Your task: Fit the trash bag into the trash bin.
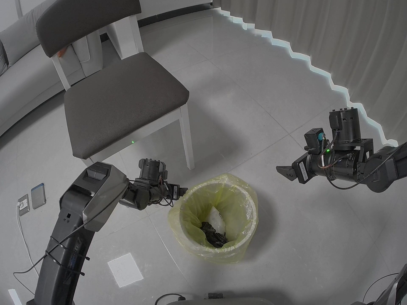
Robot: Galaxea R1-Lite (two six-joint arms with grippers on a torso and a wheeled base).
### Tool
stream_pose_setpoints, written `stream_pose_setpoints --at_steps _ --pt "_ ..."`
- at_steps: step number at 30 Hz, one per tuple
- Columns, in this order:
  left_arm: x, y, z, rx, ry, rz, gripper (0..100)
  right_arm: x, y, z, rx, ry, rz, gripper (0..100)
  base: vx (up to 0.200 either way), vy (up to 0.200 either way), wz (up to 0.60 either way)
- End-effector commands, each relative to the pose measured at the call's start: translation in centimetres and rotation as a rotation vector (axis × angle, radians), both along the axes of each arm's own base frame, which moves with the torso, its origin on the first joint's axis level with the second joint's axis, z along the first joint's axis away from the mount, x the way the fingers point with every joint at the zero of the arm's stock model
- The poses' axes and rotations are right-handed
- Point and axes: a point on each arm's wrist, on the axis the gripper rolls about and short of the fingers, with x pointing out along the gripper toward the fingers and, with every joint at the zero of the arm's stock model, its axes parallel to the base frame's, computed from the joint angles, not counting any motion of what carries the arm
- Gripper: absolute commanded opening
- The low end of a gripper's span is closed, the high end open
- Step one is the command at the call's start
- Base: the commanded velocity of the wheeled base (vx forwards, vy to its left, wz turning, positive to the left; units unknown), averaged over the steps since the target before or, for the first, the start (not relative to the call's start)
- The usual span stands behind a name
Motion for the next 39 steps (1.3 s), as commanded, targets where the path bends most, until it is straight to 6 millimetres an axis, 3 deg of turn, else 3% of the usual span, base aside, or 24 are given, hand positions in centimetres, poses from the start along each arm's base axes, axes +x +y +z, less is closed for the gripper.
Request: stream_pose_setpoints --at_steps 1,8,10,20,29,39 --pt "-2.6 2.1 8.0 -0.054 -0.059 0.035 100 0.1 -1.0 -0.1 0.003 0.003 -0.028 100 0.0 0.0 0.0" --pt "-6.9 2.6 14.9 -0.091 -0.184 0.005 100 -0.4 -1.4 0.9 0.054 -0.022 -0.056 100 0.0 0.0 0.0" --pt "-8.9 2.9 16.9 -0.113 -0.197 -0.028 100 -1.0 -1.6 1.2 0.065 -0.029 -0.063 100 0.0 0.0 0.0" --pt "-16.4 5.3 21.9 -0.168 -0.36 -0.04 100 -5.3 -4.4 3.4 0.095 -0.092 -0.112 100 0.0 0.0 0.0" --pt "-24.4 8.5 25.4 -0.195 -0.506 -0.003 100 -12.9 -7.7 5.2 0.127 -0.208 -0.169 100 0.0 0.0 0.0" --pt "-34.0 12.7 27.6 -0.257 -0.659 0.112 100 -22.4 -10.6 4.6 0.214 -0.387 -0.248 100 0.0 0.0 0.0"
